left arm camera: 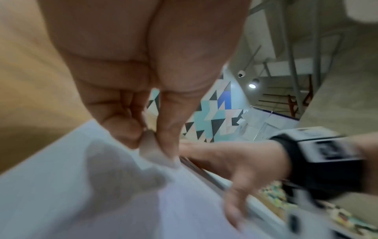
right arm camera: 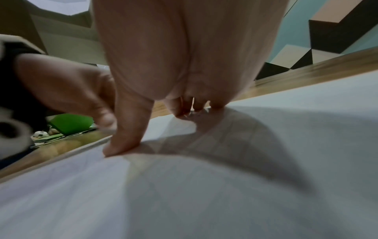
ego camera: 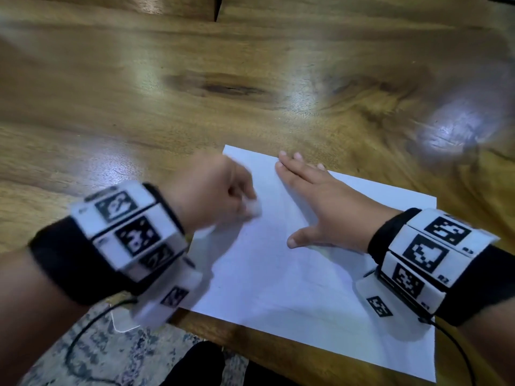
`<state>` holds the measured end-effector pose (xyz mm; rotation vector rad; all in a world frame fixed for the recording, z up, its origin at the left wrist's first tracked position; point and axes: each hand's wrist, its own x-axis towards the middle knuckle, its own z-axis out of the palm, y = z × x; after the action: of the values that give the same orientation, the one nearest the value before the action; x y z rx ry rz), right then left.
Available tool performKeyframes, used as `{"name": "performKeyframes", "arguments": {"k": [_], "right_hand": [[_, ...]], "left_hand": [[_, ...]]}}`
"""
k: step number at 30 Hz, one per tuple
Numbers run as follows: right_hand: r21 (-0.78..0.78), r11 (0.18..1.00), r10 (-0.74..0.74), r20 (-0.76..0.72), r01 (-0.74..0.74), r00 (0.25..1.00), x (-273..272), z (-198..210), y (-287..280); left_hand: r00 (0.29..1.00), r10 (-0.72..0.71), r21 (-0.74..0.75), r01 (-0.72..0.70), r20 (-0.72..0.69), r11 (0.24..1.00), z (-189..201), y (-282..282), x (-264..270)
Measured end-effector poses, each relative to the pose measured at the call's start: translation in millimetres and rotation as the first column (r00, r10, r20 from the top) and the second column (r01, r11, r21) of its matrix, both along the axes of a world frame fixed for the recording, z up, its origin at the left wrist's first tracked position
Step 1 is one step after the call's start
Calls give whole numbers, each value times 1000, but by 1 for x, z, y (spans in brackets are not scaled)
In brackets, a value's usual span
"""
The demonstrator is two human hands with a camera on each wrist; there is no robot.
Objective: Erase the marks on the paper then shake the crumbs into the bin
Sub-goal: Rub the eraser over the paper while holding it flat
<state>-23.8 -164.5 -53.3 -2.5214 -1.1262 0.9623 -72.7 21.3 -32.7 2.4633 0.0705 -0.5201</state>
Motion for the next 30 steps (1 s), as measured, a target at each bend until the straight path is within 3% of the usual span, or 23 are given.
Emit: {"name": "performKeyframes", "arguments": {"k": [2,5,10,14,16,21,27,30], "right_hand": [[4,1000,-3,5,3,1000,1,-1,0],[13,1000,1,16,-1,1000,1,-3,0],[6,1000,7,26,-7,1000,1,-1,-1],[16,1000,-4,26,4,1000,0,-1,0],[16,1000,-2,25,1,1000,0,-1,0],[0,1000,12,35,-12,999,1,-1,-1],[26,1000,-9,29,8,1000,1,-3,1],[21,1000,-6,28,5,1000,1,-2,0]], "left_hand": [[990,78,5,-79,117,997,-2,-4,22],[990,54,18,-57,131,998,-7,-17,25],[962,-230,51,240,-149,969,-2,-16,-4],[992,-56,120,42,114,992,0,-21,18],[986,-34,137,12,165,990,-1,-21,19],[936,-326,126,342,-134,931,-2,-17,-13],[991,-54,144,36,119,989,3,-30,27],[979,-202,125,198,21,972,-1,-31,-3]]}}
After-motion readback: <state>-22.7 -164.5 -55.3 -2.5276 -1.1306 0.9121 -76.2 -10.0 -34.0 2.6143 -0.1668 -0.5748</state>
